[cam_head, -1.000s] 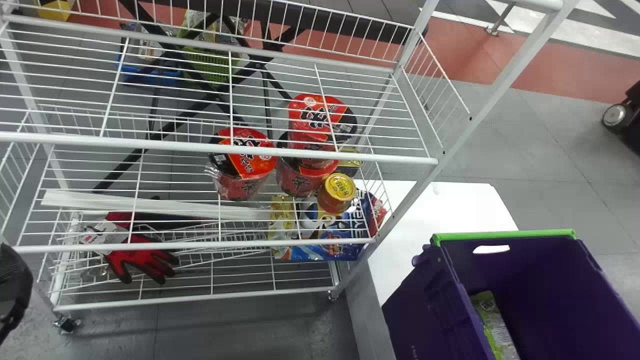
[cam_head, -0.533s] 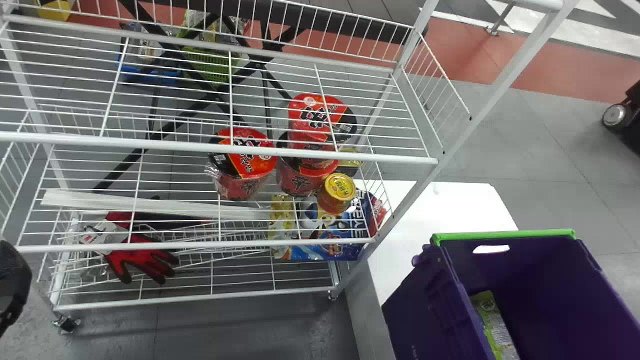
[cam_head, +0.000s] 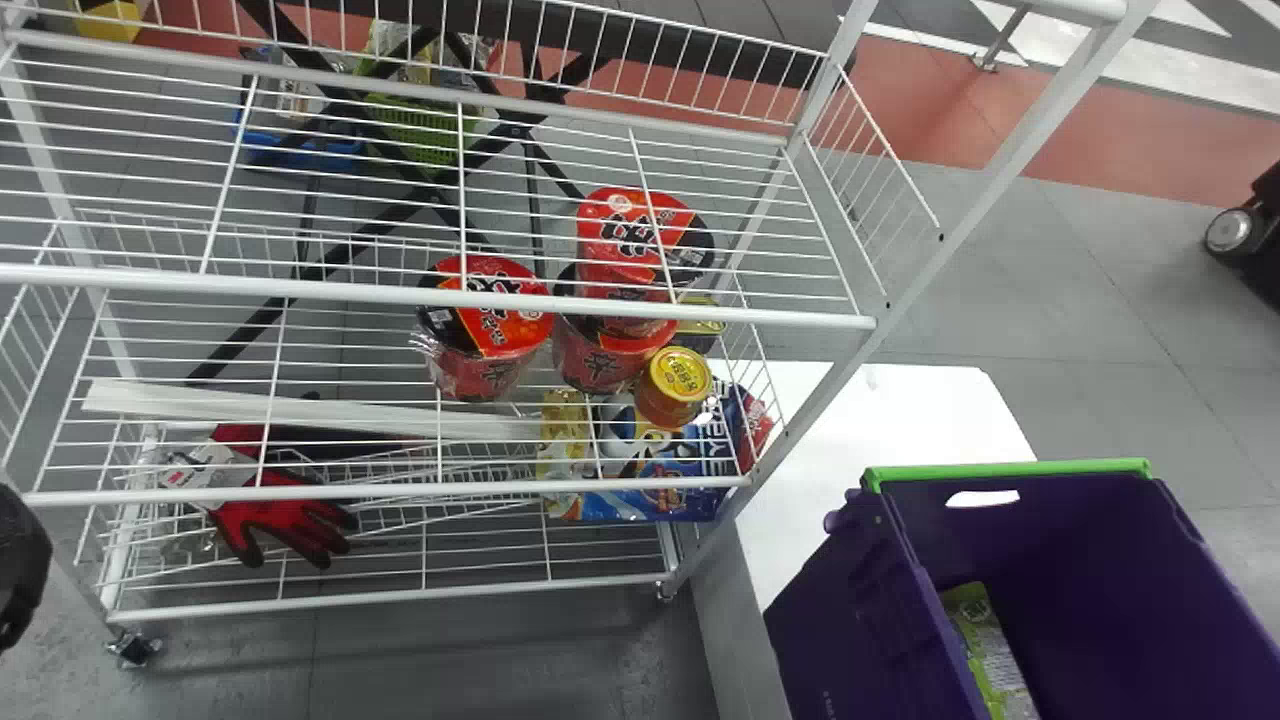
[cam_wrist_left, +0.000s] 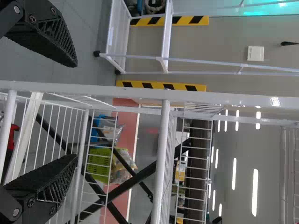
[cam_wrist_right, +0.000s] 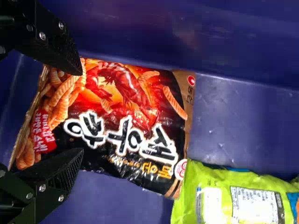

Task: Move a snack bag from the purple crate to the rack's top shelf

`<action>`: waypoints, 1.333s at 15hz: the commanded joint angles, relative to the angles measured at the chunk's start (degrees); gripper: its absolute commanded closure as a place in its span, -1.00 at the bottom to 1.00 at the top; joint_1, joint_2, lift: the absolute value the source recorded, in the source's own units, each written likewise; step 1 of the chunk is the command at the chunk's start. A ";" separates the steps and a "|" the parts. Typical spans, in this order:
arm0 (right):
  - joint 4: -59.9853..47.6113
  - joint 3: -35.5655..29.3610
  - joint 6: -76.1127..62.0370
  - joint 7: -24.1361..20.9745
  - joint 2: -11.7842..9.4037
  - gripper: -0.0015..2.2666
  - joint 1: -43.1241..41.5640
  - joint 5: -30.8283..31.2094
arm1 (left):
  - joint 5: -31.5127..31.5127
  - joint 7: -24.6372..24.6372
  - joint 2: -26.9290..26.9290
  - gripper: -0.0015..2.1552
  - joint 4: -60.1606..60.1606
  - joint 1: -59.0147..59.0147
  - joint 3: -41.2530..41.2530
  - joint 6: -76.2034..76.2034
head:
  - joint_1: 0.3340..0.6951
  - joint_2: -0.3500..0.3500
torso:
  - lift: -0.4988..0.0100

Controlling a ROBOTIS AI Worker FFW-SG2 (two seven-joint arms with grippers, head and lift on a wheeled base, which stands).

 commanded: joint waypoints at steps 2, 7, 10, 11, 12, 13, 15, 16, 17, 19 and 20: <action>2.17 4.08 -0.16 -4.04 0.27 -0.74 -0.93 0.88 | 1.19 -0.78 0.12 -0.87 0.25 -0.13 1.26 -0.22 | 1.00 -1.00 | -0.82; 2.70 4.70 -0.33 -8.43 0.88 -0.66 -1.46 1.05 | 1.63 -1.40 -0.15 -0.87 1.04 -0.39 2.32 -0.22 | 1.00 -1.00 | -0.82; 3.05 4.26 -2.79 -8.08 0.71 0.17 -1.46 1.23 | 1.72 -1.48 -0.15 -0.87 1.57 -1.01 2.32 -0.22 | 1.00 -1.00 | -0.82; 3.05 4.17 -2.79 -7.46 0.71 0.42 -1.46 1.23 | 1.72 -1.48 -0.15 -0.87 1.74 -1.10 2.32 -0.22 | 1.00 -1.00 | -0.82; 2.96 4.17 -2.09 -6.94 0.71 0.46 -1.46 1.49 | 1.63 -1.66 -0.15 -0.87 1.83 -1.27 2.23 -0.22 | 1.00 -1.00 | -0.82; 2.79 3.91 -1.21 -5.44 0.62 0.46 -1.46 1.93 | 1.63 -1.66 -0.24 -0.87 1.83 -1.36 2.23 -0.22 | 1.00 -1.00 | -0.82; 2.26 2.32 -1.56 -4.12 0.53 0.46 -1.19 2.02 | 1.63 -1.66 -0.24 -0.87 1.83 -1.36 2.05 -0.04 | 1.00 -1.00 | -0.82; 2.17 1.45 -1.39 -3.77 0.35 0.46 -1.19 2.02 | 1.63 -1.66 -0.24 -0.87 1.83 -1.36 2.05 -0.04 | 1.00 -1.00 | -0.82; 1.91 0.74 -1.21 -3.33 0.27 0.46 -1.19 2.02 | 1.63 -1.66 -0.24 -0.87 1.83 -1.36 2.05 -0.04 | 1.00 -1.00 | -0.82; 1.47 -0.66 -2.27 -1.93 0.18 0.46 -1.19 2.02 | 1.54 -1.66 -0.24 -0.87 1.83 -1.45 1.79 0.31 | 1.00 -1.00 | -0.78; 1.38 -1.01 -2.27 -1.93 0.09 0.46 -1.19 1.76 | 1.54 -1.66 -0.24 -0.87 1.83 -1.54 1.79 0.66 | 1.00 -1.00 | -0.76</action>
